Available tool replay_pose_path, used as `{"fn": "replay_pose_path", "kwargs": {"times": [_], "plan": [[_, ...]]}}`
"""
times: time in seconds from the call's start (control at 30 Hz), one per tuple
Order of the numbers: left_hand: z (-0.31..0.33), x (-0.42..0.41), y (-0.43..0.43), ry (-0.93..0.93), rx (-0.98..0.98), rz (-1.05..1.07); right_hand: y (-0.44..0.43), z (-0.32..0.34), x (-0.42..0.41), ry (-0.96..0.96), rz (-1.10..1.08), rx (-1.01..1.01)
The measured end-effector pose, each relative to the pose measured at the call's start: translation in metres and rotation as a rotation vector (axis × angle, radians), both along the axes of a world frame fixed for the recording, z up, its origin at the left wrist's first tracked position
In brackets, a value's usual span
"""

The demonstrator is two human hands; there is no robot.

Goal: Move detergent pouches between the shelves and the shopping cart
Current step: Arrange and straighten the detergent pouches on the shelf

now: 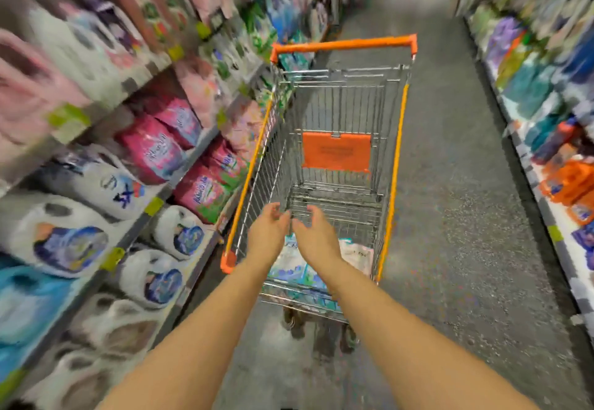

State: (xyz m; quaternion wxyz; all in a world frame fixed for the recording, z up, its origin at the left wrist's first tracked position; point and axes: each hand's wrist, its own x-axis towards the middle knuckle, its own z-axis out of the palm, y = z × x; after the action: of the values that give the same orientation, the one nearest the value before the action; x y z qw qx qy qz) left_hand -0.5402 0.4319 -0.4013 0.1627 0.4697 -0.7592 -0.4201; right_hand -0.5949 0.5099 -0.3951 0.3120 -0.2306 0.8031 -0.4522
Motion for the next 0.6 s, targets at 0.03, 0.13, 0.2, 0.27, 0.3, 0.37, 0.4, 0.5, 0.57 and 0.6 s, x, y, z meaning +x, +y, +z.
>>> {"fn": "replay_pose_path", "kwargs": {"times": [0.03,0.13,0.2,0.27,0.3,0.37,0.4,0.5,0.57,0.6], "plan": [[0.015,0.014,-0.004,0.049,-0.024,0.044,-0.006,0.013,0.013,0.010,0.018,-0.044],[0.056,0.059,-0.019,0.203,-0.083,0.146,-0.029,0.047,0.052,0.045,0.054,-0.190],[0.082,0.098,-0.029,0.301,-0.131,0.200,-0.047,0.072,0.084,0.055,0.079,-0.286],[0.105,0.142,-0.039,0.366,-0.172,0.252,-0.067,0.094,0.121,0.045,0.105,-0.370],[0.116,0.168,-0.046,0.390,-0.195,0.278,-0.077,0.106,0.143,0.034,0.121,-0.412],[0.144,0.222,-0.058,0.424,-0.264,0.330,-0.098,0.129,0.189,0.009,0.181,-0.486],[0.158,0.249,-0.066,0.444,-0.306,0.359,-0.108,0.139,0.212,0.001,0.217,-0.522],[0.201,0.330,-0.082,0.497,-0.425,0.437,-0.136,0.172,0.280,-0.018,0.302,-0.647],[0.223,0.377,-0.091,0.509,-0.503,0.478,-0.152,0.193,0.320,-0.017,0.359,-0.711],[0.233,0.398,-0.094,0.502,-0.540,0.500,-0.160,0.203,0.338,-0.011,0.385,-0.730]]}}
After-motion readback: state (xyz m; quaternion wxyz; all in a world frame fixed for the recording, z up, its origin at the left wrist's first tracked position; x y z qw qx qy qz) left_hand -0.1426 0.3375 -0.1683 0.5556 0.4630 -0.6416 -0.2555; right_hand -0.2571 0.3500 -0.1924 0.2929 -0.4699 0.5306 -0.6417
